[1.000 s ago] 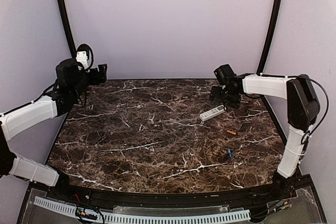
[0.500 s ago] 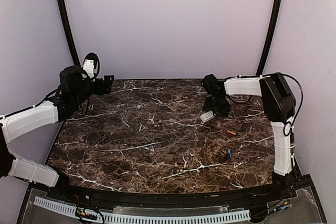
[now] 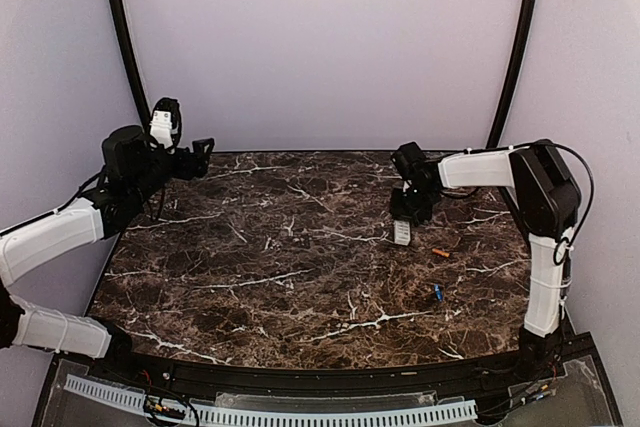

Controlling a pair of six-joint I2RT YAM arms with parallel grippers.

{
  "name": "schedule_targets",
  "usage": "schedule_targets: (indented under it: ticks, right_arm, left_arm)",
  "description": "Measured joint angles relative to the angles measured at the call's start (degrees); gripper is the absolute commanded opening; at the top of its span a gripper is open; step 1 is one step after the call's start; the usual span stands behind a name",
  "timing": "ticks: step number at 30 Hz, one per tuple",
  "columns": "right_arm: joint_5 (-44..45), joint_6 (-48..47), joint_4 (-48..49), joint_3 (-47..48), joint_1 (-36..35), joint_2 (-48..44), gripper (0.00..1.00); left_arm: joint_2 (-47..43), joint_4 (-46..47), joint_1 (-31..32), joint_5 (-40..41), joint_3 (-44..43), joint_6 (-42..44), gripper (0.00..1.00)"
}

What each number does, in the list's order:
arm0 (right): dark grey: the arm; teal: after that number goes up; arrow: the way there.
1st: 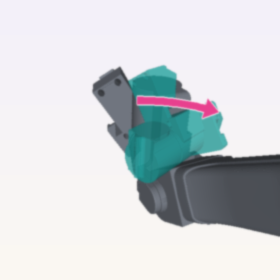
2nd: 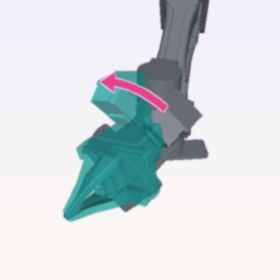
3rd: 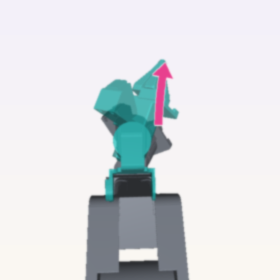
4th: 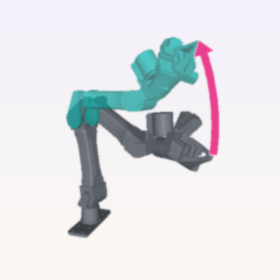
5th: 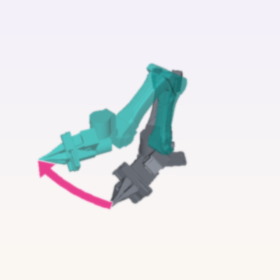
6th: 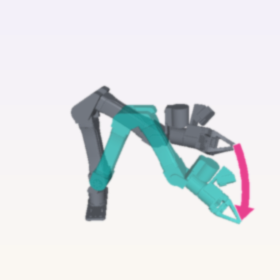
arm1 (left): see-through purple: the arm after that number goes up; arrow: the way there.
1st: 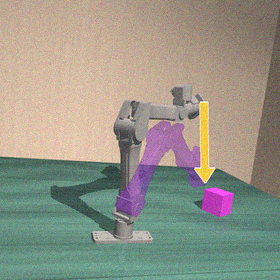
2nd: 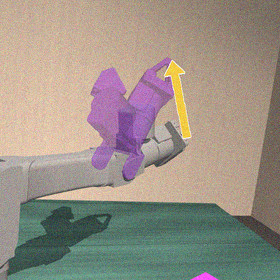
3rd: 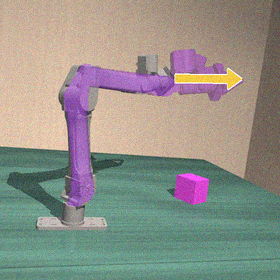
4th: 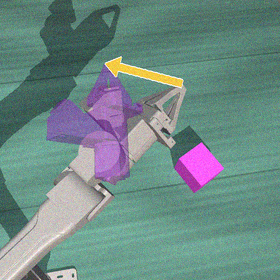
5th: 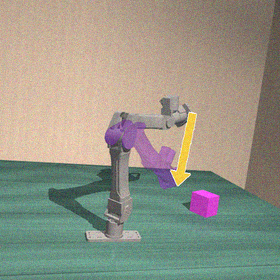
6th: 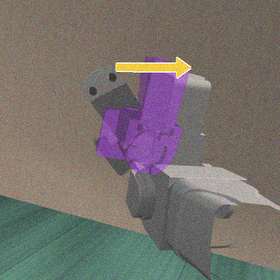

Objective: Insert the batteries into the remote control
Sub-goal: Pick up the remote control from the center of the board, then pass from the right arm to the left

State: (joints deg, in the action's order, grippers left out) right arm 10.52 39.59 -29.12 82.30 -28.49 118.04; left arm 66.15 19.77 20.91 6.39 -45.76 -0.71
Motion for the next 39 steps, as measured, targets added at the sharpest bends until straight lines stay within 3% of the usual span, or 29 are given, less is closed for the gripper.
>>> schedule_targets:
  ticks: [4, 7, 13, 17, 24, 27, 30, 39]
  right_arm:
    - [-9.53, -8.0, 3.08, -1.11, -0.04, -3.02, 0.15]
    - [-18.8, -15.43, 4.46, -1.01, -0.13, -6.71, 0.14]
    - [-34.82, -28.04, 0.83, 3.76, -4.02, -12.9, 0.12]
    - [-40.87, -33.55, -3.3, 7.69, -11.23, -14.19, 0.11]
    - [-46.01, -37.68, -10.56, 13.03, -21.97, -13.42, 0.09]
    - [-46.93, -39.01, -12.33, 15.58, -23.78, -12.72, 0.09]
    - [-46.8, -39.85, -14.56, 17.14, -24.5, -11.98, 0.09]
    - [-47.23, -41.27, -16.5, 18.29, -25.09, -10.32, 0.07]
  left_arm:
    - [-1.44, 0.98, 0.02, -2.14, 1.44, 3.15, 0.83]
    - [-3.8, 1.7, 0.15, -8.2, 3.02, 8.2, 0.82]
    - [-9.88, -4.94, 5.07, -30.34, 4.72, 35.04, 0.73]
    - [-8.35, -12.5, 10.38, -36.76, 2.4, 50.1, 0.72]
    - [-2.8, -21.22, 19.82, -34.62, -2.27, 67.36, 0.71]
    - [-1.62, -23.15, 22.18, -33.55, -2.29, 70.6, 0.6]
    - [-1.01, -23.28, 23.34, -31.69, -2.45, 72.96, 0.39]
    - [-0.48, -22.21, 25.64, -28.5, -2.34, 74.2, 0.28]
